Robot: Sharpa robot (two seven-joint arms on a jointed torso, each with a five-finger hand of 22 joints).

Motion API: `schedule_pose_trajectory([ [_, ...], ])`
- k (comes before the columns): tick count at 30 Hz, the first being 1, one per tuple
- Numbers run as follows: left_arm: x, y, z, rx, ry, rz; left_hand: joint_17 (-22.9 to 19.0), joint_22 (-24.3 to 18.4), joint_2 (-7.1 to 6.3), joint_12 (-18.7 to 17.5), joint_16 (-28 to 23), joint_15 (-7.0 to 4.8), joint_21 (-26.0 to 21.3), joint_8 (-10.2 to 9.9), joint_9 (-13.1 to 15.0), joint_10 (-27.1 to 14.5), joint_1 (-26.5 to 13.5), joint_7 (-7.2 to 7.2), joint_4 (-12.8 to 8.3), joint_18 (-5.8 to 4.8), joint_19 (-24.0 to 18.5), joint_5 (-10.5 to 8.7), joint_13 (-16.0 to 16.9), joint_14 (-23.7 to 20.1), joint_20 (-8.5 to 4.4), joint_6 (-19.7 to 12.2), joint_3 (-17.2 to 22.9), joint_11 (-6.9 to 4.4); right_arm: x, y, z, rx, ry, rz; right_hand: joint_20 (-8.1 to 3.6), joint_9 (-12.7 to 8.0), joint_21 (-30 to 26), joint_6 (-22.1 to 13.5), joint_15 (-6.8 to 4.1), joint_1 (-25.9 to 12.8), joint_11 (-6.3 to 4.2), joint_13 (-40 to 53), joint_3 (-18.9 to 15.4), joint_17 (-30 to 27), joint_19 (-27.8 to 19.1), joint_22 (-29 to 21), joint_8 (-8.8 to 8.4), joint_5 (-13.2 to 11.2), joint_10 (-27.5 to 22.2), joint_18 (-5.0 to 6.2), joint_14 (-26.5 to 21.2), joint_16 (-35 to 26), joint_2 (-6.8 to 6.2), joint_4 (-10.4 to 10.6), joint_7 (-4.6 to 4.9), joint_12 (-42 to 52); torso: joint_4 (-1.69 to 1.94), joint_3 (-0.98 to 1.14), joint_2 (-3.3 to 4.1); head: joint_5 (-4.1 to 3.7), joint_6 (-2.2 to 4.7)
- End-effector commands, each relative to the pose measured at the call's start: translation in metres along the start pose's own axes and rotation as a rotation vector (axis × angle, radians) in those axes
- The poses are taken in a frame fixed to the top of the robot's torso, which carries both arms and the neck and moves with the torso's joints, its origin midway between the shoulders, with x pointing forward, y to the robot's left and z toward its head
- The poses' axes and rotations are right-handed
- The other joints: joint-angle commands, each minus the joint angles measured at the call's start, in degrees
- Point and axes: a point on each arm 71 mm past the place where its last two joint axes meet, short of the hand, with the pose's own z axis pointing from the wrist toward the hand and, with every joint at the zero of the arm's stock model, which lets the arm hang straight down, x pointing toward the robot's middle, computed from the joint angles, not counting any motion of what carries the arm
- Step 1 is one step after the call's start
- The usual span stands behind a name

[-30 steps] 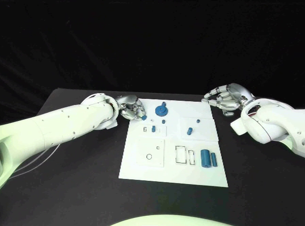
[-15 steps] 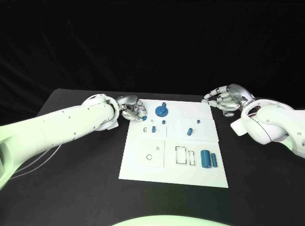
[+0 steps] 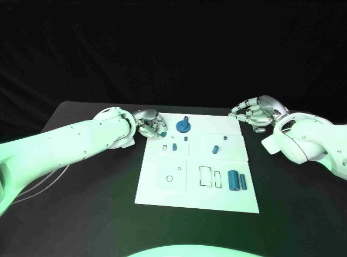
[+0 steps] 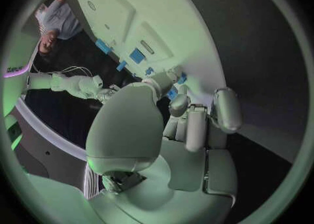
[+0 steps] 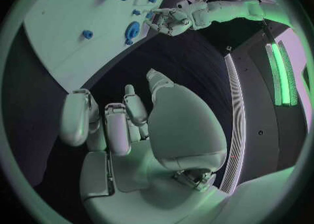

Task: Assemble the parts on the task board

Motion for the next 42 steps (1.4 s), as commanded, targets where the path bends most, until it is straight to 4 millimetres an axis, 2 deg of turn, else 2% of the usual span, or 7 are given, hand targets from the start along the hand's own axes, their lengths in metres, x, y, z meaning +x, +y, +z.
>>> schedule_pose_trajectory([
  [1, 0.0016, -0.002, 0.0013, 0.003, 0.014, 0.001, 11.1, 1.2, -0.26, 0.1, 1.3, -0.57, 1.1, -0.8, -0.6, -0.3, 0.8, -0.05, -0.3, -0.75, 0.2, 0.65, -0.2, 3.7, -0.71, 0.7, 2.1, -0.68, 0.0008, 0.0003, 0.0, -0.002, 0.004, 0.0, -0.44, 0.1, -0.4, -0.3, -0.2, -2.2, -0.41, -0.1, 1.6, 4.5, -0.3, 5.1, 1.25, 1.1, -0.3, 1.35, 3.2, -0.6, -0.17, 0.5, -0.06, -0.2, -0.02, 0.0, 0.03, -0.02, -0.07],
  [7, 0.0024, -0.0028, 0.0021, 0.004, 0.023, 0.005, 11.1, 1.2, 0.22, 0.0, 1.3, -0.88, 1.0, -0.3, -0.3, -0.4, 1.0, -0.55, -0.7, -0.73, 0.1, 0.65, -0.2, 3.7, -0.96, 2.2, 3.3, -1.07, 0.0009, 0.0003, -0.0001, -0.002, 0.004, 0.0, -0.44, 0.1, -0.4, -0.3, -0.2, -2.2, -0.41, -0.1, 1.6, 4.5, -0.3, 5.1, 1.25, 1.1, -0.3, 1.35, 3.2, -0.6, -0.17, 0.5, -0.06, -0.2, -0.01, 0.0, 0.03, -0.1, -0.09],
  [15, 0.0025, -0.0024, 0.0022, 0.001, 0.026, 0.008, 11.2, 1.3, 0.87, 0.1, 1.3, -1.03, 1.1, 0.2, -0.1, -0.4, 0.8, -0.53, -0.9, -0.75, 0.2, 0.65, -0.1, 3.7, -1.2, 4.0, 4.8, -1.14, 0.0009, 0.0003, -0.0002, -0.002, 0.004, 0.0, -0.44, 0.1, -0.4, -0.3, -0.2, -2.2, -0.41, -0.1, 1.6, 4.5, -0.3, 5.1, 1.25, 1.1, -0.3, 1.35, 3.2, -0.6, -0.17, 0.5, -0.06, -0.2, 0.01, -0.02, 0.0, -0.2, -0.11],
  [26, 0.0012, -0.002, 0.002, -0.003, 0.011, 0.02, 11.4, 1.4, 1.89, 0.4, 1.4, -1.14, 1.2, 2.7, 1.0, -0.4, 0.3, -0.86, -1.1, -0.77, 0.2, 0.64, 0.3, 3.8, -1.29, 8.7, 6.2, -1.29, 0.0007, 0.0002, -0.0003, -0.002, 0.003, 0.0, -0.44, 0.1, -0.4, -0.3, -0.2, -2.2, -0.41, -0.1, 1.6, 4.5, -0.3, 5.1, 1.25, 1.1, -0.3, 1.35, 3.2, -0.6, -0.17, 0.5, -0.06, -0.2, -0.01, -0.05, 0.02, -0.26, -0.13],
  [42, 0.0006, -0.0032, 0.002, 0.008, 0.002, 0.019, 11.6, 1.7, 2.01, 0.4, 1.4, -1.48, 1.4, 5.0, 2.3, -0.3, -0.3, -1.43, -1.6, -0.82, 0.3, 0.63, 0.5, 3.9, -1.51, 11.2, 6.0, -1.74, 0.0009, 0.0004, -0.0003, -0.003, 0.003, 0.0, -0.44, 0.1, -0.4, -0.3, -0.2, -2.2, -0.41, -0.1, 1.6, 4.5, -0.3, 5.1, 1.25, 1.1, -0.3, 1.35, 3.2, -0.6, -0.17, 0.5, -0.06, -0.2, 0.04, -0.03, 0.0, -0.11, -0.2],
])
